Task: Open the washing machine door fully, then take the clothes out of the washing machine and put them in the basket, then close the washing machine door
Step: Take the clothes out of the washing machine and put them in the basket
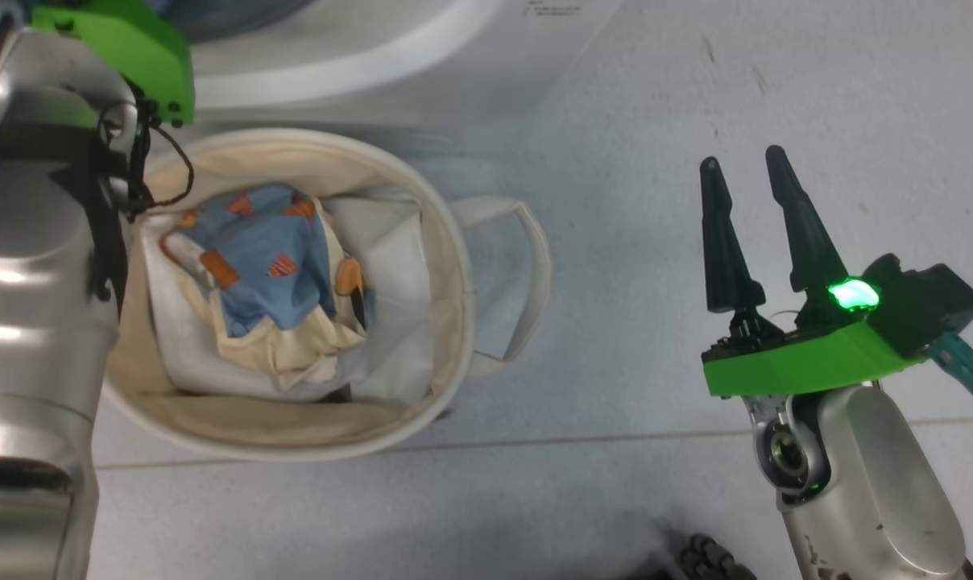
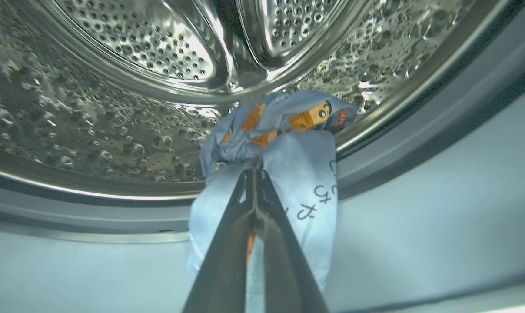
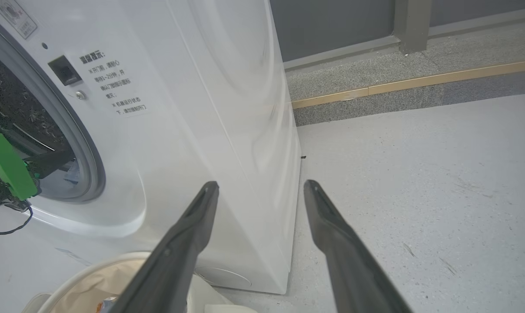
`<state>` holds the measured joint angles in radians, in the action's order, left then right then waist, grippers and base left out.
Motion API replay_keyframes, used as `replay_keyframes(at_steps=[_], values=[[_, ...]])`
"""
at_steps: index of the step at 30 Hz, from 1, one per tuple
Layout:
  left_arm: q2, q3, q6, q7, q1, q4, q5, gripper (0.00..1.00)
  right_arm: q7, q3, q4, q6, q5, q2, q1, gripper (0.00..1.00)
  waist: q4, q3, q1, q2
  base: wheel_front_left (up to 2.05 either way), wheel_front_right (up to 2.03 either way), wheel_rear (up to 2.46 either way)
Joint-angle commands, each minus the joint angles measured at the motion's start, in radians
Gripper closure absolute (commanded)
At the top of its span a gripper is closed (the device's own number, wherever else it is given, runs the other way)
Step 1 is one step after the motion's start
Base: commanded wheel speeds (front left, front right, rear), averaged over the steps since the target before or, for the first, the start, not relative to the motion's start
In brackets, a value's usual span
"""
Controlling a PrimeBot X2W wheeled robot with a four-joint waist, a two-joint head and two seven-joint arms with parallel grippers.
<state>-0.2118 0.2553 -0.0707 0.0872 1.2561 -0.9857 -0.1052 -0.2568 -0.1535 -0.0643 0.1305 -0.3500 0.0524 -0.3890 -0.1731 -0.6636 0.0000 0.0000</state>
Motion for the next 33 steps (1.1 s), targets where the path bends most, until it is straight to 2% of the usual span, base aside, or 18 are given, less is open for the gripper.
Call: replay_keyframes(at_steps=[1, 6, 13, 21, 22, 24, 33], values=[[-0.034, -0.023, -0.011, 0.049, -0.008, 0.04, -0.01, 1.0, -0.005, -0.02, 0.02, 0.0, 0.013, -0.002, 0.016, 0.0, 0.018, 0.033, 0.0, 0.0, 0.0, 0.0, 0.0], [-0.028, -0.037, -0.021, 0.135, -0.065, 0.07, -0.034, 1.0, -0.005, -0.02, 0.004, 0.0, 0.028, -0.002, 0.033, 0.0, 0.042, 0.096, 0.0, 0.0, 0.0, 0.0, 0.0], [-0.032, -0.055, -0.039, 0.171, -0.162, 0.185, -0.055, 1.0, -0.005, -0.027, -0.014, 0.0, 0.045, -0.002, 0.063, 0.0, 0.076, 0.184, 0.0, 0.0, 0.0, 0.0, 0.0], [-0.045, -0.082, -0.064, 0.174, -0.322, 0.468, -0.055, 1.0, -0.005, -0.038, -0.03, 0.0, 0.041, -0.002, 0.091, 0.0, 0.096, 0.273, 0.0, 0.0, 0.0, 0.0, 0.0], [-0.048, -0.087, -0.068, 0.174, -0.363, 0.535, -0.056, 1.0, -0.005, -0.04, -0.035, 0.0, 0.038, -0.002, 0.098, 0.0, 0.099, 0.291, 0.0, 0.0, 0.0, 0.0, 0.0], [-0.051, -0.089, -0.071, 0.174, -0.381, 0.569, -0.054, 1.0, -0.005, -0.041, -0.038, 0.0, 0.038, -0.002, 0.102, 0.0, 0.1, 0.3, 0.0, 0.0, 0.0, 0.0, 0.0], [-0.057, -0.093, -0.103, 0.174, -0.531, 0.885, -0.03, 1.0, -0.005, -0.047, -0.055, 0.0, 0.027, -0.002, 0.126, 0.0, 0.113, 0.365, 0.0, 0.0, 0.0, 0.0, 0.0]])
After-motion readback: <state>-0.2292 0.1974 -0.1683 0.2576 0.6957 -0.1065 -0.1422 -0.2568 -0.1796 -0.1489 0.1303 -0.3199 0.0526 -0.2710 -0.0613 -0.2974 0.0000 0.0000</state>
